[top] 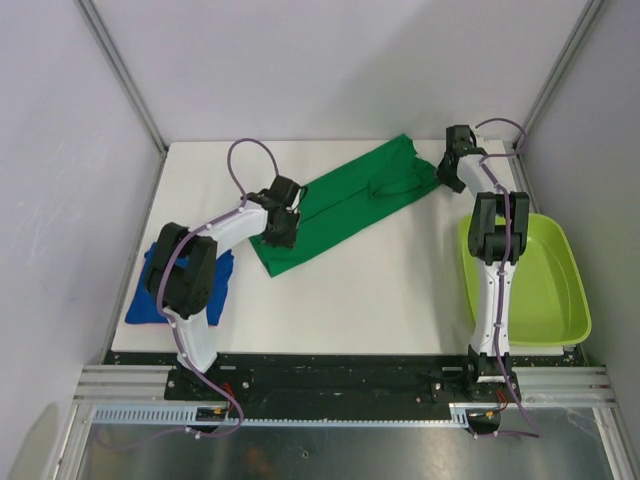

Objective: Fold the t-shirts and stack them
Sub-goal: Rotate the tshirt 90 degrees

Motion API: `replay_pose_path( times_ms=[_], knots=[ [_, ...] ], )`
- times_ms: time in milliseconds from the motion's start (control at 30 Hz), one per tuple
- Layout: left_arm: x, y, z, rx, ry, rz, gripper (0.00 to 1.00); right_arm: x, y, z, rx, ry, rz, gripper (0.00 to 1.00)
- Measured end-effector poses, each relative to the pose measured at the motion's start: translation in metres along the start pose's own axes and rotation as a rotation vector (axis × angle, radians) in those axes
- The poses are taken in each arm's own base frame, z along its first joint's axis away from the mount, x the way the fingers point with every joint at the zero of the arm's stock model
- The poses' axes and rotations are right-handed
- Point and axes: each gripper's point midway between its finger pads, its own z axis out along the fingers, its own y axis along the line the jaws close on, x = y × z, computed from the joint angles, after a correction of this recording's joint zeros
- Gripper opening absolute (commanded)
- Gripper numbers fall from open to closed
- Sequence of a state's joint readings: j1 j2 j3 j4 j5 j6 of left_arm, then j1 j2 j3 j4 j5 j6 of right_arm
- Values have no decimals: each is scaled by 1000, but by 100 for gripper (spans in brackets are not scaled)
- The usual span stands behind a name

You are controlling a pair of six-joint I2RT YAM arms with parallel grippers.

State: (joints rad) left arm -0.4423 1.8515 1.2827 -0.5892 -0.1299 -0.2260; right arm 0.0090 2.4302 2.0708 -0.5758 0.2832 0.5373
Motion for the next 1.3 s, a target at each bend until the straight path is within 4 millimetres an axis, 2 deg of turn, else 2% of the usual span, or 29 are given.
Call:
replay_pose_path(
  times_ms=[167,300,500,633,833,933,1167,1300],
  knots=[
    [9,-3,-11,-14,-6,37,50,2,-2,-22,-20,15,-3,55],
    [26,-8,-22,-10,7,77,50,-9,1,-51,-55,-6,5,56],
    [41,-13,-22,3,43,119,49,-24,9,-88,-120,-47,25,56],
    [45,-15,-17,12,65,131,48,-18,10,-94,-134,-41,23,55],
    [59,-20,-2,33,129,137,47,6,7,-90,-128,10,2,55],
    [61,-21,0,38,138,138,41,12,6,-91,-130,22,-3,55],
    [61,-21,0,41,139,135,7,5,10,-105,-158,2,7,54],
    [63,-26,0,62,143,125,0,2,11,-112,-168,-10,12,54]
  ],
)
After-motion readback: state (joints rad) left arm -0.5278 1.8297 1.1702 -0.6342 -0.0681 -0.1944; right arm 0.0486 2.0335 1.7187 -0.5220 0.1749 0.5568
